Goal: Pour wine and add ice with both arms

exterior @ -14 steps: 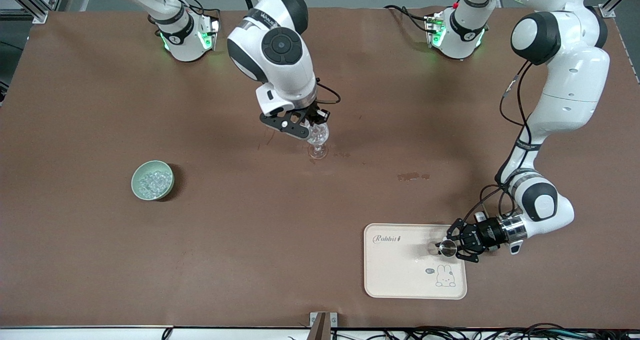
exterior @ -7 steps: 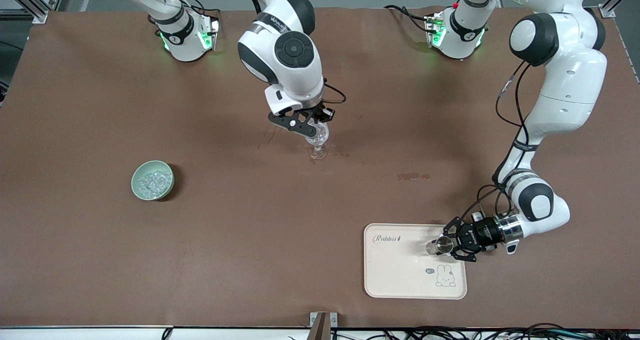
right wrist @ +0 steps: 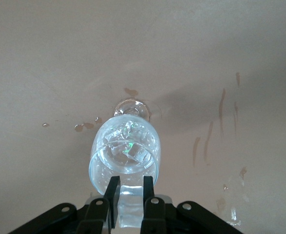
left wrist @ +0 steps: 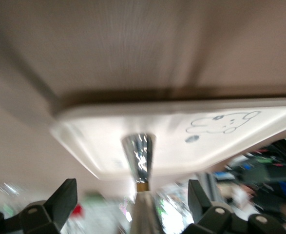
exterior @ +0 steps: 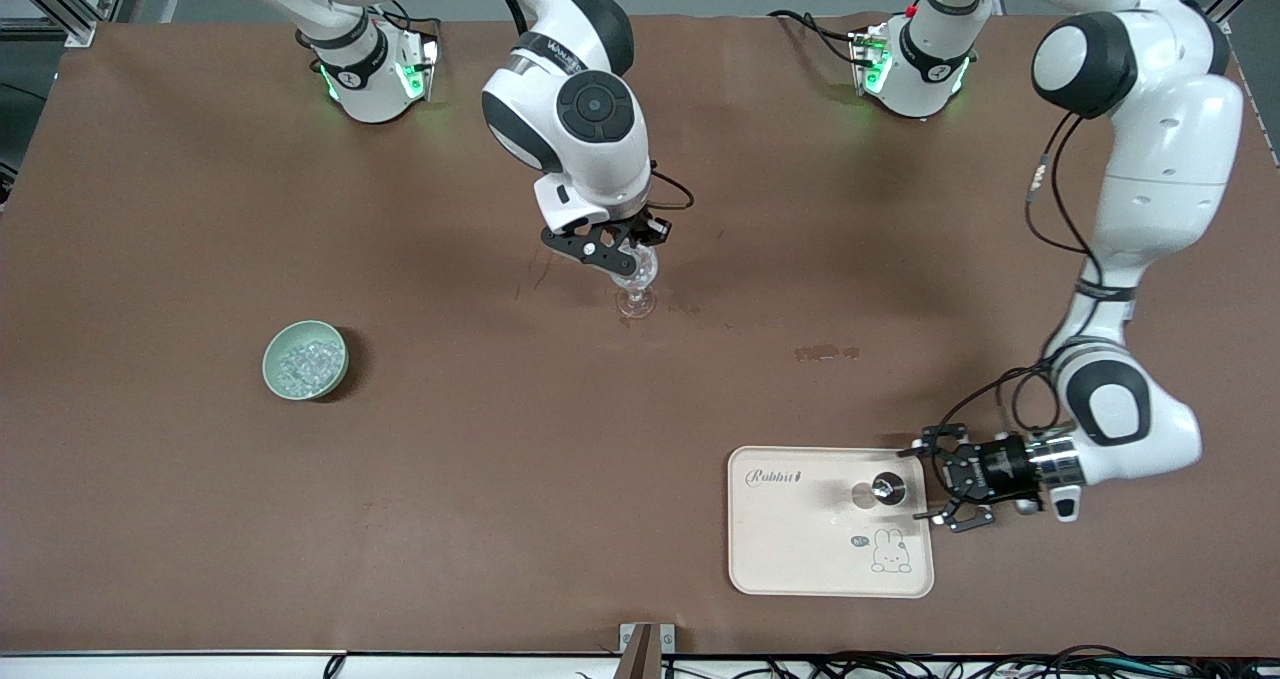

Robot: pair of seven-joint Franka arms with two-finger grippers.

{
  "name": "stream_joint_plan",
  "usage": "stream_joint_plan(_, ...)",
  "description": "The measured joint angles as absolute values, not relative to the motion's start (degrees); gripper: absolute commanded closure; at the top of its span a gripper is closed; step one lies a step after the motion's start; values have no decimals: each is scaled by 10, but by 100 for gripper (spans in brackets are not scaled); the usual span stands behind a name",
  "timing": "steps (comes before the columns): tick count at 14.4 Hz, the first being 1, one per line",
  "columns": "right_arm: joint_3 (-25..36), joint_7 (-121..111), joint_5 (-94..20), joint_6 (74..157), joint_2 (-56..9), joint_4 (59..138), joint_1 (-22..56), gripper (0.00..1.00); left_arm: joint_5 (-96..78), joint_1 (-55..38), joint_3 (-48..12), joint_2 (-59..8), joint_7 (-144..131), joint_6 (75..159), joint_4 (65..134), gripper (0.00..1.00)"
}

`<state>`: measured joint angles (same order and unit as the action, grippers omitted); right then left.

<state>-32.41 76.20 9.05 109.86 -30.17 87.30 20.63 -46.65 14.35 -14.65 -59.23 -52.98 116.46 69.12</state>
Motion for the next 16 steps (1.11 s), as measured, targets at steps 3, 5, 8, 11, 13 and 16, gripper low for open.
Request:
stream_joint_plan(3,-324,763,91,1099,-304,870,207,58,-264,155,-153,-550,-523,1121,691,0)
stream_joint_plan(5,-324,763,91,1099,-305,864,207,52,-157,151,-167,-519,-508,1109,691,0)
stream_joint_plan(8,-324,763,91,1099,-306,859,207,33,-75,148,-199,-470,-447,1062,690,0)
stream_joint_plan(11,-321,767,93,1087,-306,835,205,0,-36,145,-209,-408,-305,1021,691,0)
stream_joint_plan(13,-320,769,125,1054,-300,799,198,0,13,143,-215,-366,-249,986,692,0)
stream_joint_plan(16,-320,755,168,1006,-257,772,157,0,67,141,-237,-303,-207,939,692,0)
